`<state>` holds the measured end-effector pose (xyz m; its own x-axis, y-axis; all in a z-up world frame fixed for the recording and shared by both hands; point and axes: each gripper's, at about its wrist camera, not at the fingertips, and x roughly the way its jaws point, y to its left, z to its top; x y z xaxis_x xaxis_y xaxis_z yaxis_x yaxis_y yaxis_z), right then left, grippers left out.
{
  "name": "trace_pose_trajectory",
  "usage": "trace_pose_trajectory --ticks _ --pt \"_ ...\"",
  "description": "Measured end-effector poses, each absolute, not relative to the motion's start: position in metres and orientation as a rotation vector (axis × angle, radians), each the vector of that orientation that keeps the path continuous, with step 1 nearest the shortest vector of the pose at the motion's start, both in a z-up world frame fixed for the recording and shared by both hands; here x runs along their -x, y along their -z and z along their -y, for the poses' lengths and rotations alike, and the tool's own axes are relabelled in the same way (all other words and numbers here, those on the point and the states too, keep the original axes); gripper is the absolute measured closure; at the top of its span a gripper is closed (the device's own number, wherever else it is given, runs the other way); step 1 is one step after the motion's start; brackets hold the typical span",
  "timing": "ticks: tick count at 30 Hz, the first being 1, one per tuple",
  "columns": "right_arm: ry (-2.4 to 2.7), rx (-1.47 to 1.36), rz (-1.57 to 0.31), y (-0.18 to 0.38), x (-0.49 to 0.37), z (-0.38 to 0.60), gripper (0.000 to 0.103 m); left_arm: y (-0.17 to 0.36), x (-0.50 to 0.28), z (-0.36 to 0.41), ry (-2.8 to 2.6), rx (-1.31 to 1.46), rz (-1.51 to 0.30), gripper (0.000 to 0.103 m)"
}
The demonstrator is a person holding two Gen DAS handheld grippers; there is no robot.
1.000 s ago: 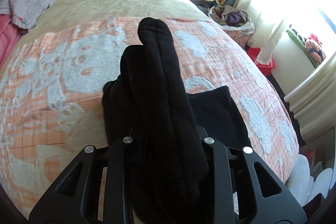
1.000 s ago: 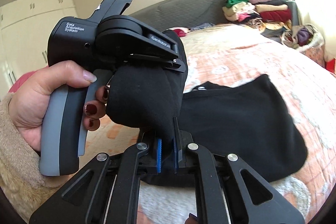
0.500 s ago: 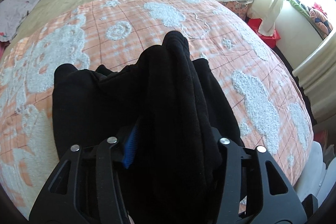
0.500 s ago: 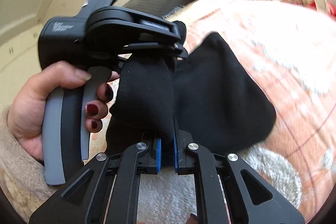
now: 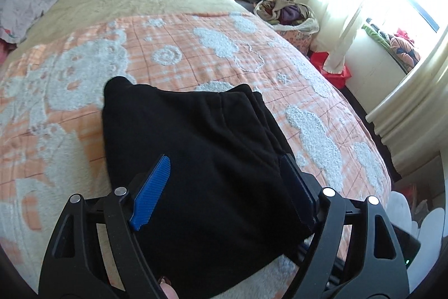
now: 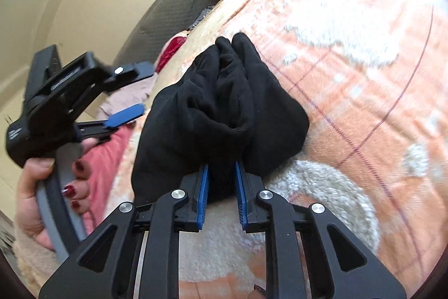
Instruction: Fold small clothes
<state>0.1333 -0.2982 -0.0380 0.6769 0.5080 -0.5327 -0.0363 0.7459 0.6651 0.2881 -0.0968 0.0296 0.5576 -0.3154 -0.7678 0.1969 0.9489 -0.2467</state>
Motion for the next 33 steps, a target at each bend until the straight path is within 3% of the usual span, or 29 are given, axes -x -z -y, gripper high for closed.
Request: trace_pose_trajectory --ticks 6,8,10,13,15,18,20,25,33 --pt "-0.268 -0.518 -0.728 0.009 -0.108 0.3 0.08 -0.043 -0.255 0.079 0.298 0.122 -0.875 0.027" --pt "-0.247 -0.482 -0.703 -0.003 -0.096 0.303 0.065 -0.046 -0.246 0.074 0.297 0.118 -0.858 0.025" --pt "-0.228 -0.442 -0.676 -0.015 -0.088 0.305 0.063 -0.049 -0.233 0.07 0.293 0.112 -0.842 0.024" --pt "-0.206 -0.396 -0.647 -0.028 -0.078 0.306 0.048 -0.053 -0.219 0.064 0.293 0.117 -0.826 0.024" --pt "-0.197 -0.375 -0.627 -0.035 -0.069 0.307 0.045 -0.055 -0.207 0.058 0.293 0.127 -0.812 0.023" --pt "-0.193 -0.345 -0.6 -0.047 -0.058 0.304 0.034 -0.058 -0.192 0.052 0.286 0.129 -0.794 0.01" --pt "-0.188 -0.325 -0.586 -0.051 -0.054 0.302 0.024 -0.059 -0.182 0.049 0.281 0.123 -0.783 0.01" --pt "-0.173 -0.276 -0.555 -0.061 -0.048 0.295 0.011 -0.058 -0.159 0.038 0.254 0.115 -0.769 0.01" --pt "-0.177 -0.194 -0.577 -0.058 -0.03 0.282 0.005 -0.041 -0.124 0.025 0.199 0.082 -0.768 0.01"
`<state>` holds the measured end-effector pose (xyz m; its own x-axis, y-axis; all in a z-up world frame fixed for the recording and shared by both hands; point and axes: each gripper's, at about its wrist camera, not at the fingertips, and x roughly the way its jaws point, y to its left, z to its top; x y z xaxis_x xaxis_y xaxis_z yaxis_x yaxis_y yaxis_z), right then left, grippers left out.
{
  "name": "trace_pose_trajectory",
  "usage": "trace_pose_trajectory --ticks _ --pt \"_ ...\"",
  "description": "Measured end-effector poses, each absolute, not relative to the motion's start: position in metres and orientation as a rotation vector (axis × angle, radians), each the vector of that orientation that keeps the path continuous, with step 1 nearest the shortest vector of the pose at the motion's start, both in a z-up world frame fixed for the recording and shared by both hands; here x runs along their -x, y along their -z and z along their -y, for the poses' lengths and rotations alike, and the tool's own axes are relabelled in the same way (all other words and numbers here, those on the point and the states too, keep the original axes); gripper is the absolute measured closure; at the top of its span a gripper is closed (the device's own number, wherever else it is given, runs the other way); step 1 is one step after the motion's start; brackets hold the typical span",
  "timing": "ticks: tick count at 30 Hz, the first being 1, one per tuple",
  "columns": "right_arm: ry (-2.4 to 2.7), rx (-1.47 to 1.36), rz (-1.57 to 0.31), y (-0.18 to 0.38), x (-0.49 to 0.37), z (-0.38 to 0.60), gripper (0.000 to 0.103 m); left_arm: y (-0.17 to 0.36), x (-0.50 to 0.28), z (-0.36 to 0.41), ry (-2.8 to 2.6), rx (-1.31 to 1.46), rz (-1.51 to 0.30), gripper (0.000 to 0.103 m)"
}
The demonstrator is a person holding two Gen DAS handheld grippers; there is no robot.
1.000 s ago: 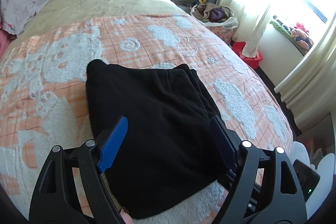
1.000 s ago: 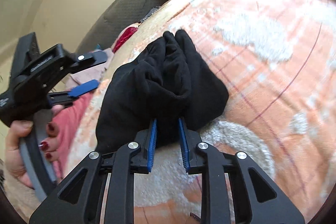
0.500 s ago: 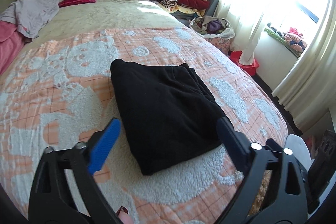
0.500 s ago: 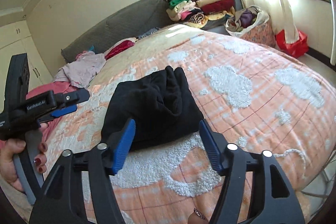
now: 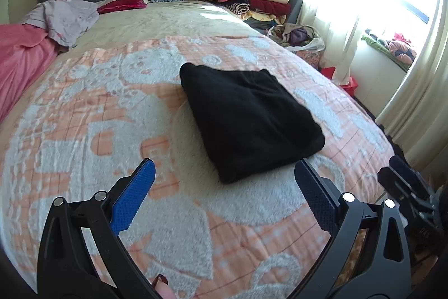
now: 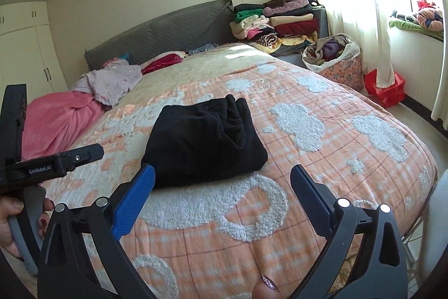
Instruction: Fold small clothes
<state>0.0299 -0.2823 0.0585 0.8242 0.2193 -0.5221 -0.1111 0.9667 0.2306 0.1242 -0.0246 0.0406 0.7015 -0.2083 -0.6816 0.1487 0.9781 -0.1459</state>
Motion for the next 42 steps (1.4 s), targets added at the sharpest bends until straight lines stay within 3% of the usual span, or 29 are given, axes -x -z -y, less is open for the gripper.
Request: trace_pose_trajectory --ticks 10,42 --pt "-0.186 -0.138 -0.64 -0.038 -0.023 0.273 0.005 -0.017 -0.102 0.012 0.151 0.102 -0.802 0.01" --pt "-0.175 -0.111 -0.649 -0.032 -0.013 0.271 0.005 -0.012 -0.085 0.007 0.14 0.131 -0.805 0.01"
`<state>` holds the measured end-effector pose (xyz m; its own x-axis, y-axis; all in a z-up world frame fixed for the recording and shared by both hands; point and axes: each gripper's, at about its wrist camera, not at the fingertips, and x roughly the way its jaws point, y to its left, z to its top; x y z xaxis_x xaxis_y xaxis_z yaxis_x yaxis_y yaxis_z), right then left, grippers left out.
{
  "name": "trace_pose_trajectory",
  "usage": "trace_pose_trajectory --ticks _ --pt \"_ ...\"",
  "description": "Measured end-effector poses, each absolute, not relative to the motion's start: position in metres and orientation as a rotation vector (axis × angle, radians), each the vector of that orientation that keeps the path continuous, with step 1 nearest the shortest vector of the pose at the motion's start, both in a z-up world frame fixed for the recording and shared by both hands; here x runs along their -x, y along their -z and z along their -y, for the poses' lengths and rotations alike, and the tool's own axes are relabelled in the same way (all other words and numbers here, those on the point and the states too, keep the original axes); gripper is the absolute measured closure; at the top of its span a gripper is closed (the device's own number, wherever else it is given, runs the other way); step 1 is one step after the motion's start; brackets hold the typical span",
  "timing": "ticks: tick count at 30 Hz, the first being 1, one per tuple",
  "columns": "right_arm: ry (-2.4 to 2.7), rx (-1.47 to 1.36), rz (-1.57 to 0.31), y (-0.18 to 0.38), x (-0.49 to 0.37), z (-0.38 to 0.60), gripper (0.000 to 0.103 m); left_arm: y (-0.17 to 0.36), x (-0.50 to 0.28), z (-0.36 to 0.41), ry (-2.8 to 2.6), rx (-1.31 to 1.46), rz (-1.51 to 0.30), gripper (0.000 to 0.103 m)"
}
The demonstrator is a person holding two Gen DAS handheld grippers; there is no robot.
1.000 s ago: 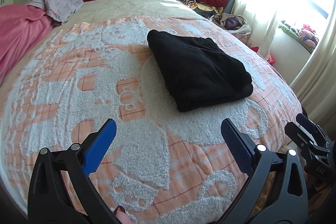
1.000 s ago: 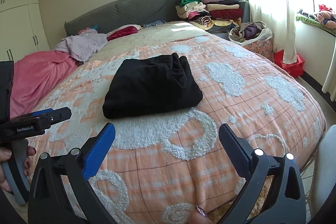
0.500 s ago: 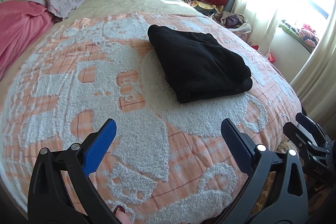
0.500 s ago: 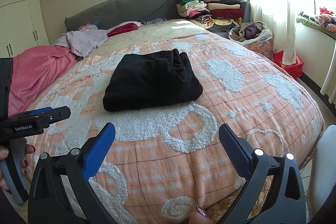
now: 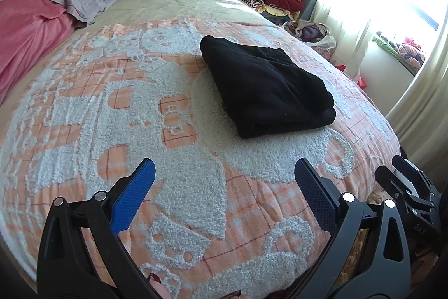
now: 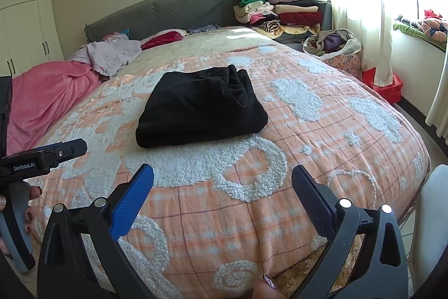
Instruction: Fold small clothes
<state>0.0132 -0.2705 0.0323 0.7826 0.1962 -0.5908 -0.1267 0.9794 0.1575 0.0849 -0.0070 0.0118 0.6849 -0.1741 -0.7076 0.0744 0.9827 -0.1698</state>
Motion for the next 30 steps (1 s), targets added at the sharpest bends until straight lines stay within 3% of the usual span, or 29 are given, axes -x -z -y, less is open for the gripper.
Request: trace_pose_trajectory --ticks 30 --pt "-0.18 -0.099 -0.637 -0.038 -0.0149 0.2685 0.005 -0.0092 -0.0877 0.0078 0.087 0.128 -0.833 0.01"
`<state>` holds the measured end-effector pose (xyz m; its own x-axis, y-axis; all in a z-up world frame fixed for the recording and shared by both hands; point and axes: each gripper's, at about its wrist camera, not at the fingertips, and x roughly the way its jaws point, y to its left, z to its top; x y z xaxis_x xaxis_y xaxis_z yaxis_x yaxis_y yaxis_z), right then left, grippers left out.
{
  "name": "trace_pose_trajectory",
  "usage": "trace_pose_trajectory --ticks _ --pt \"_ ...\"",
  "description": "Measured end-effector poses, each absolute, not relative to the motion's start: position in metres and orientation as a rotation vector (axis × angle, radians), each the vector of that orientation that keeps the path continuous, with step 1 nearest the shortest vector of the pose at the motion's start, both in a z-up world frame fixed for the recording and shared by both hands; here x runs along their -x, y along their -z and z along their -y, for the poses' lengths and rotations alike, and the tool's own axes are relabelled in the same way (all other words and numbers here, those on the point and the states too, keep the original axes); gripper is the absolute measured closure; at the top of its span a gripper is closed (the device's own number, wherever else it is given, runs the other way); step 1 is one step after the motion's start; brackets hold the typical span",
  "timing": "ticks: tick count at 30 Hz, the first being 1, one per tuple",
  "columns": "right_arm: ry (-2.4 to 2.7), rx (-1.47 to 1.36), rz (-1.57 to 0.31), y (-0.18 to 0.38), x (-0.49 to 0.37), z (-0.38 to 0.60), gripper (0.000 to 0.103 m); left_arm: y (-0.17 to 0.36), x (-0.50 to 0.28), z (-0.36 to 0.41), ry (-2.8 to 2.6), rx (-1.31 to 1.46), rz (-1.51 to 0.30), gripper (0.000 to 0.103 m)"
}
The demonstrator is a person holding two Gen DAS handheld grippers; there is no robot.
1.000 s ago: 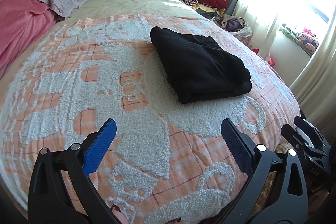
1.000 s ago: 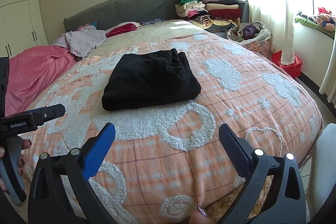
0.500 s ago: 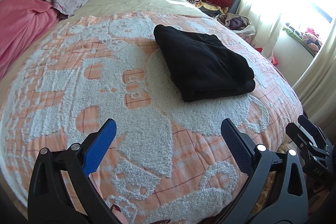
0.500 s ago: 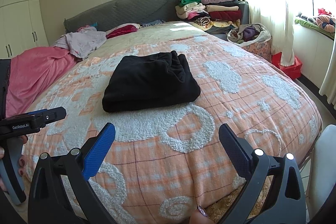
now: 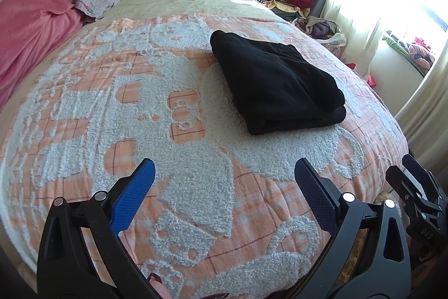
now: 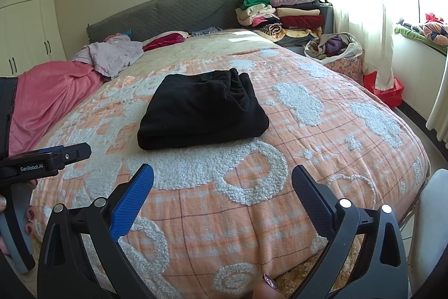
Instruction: Fold small clothes
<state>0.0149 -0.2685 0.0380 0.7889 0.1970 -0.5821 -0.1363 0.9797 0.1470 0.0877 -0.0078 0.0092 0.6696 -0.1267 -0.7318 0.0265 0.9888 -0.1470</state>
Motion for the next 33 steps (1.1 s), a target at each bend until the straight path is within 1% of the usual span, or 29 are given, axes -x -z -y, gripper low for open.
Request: trace_pose_trajectory --ticks 28,33 --pt "-0.151 -0.108 -0.649 -0.035 -0.015 0.278 0.005 -0.01 -0.083 0.016 0.122 0.106 -0.829 0.01" --pt "-0.121 -0.115 -0.657 -0.032 -0.015 0.288 0.005 -0.006 -0.085 0.017 0.098 0.081 -0.85 0.01"
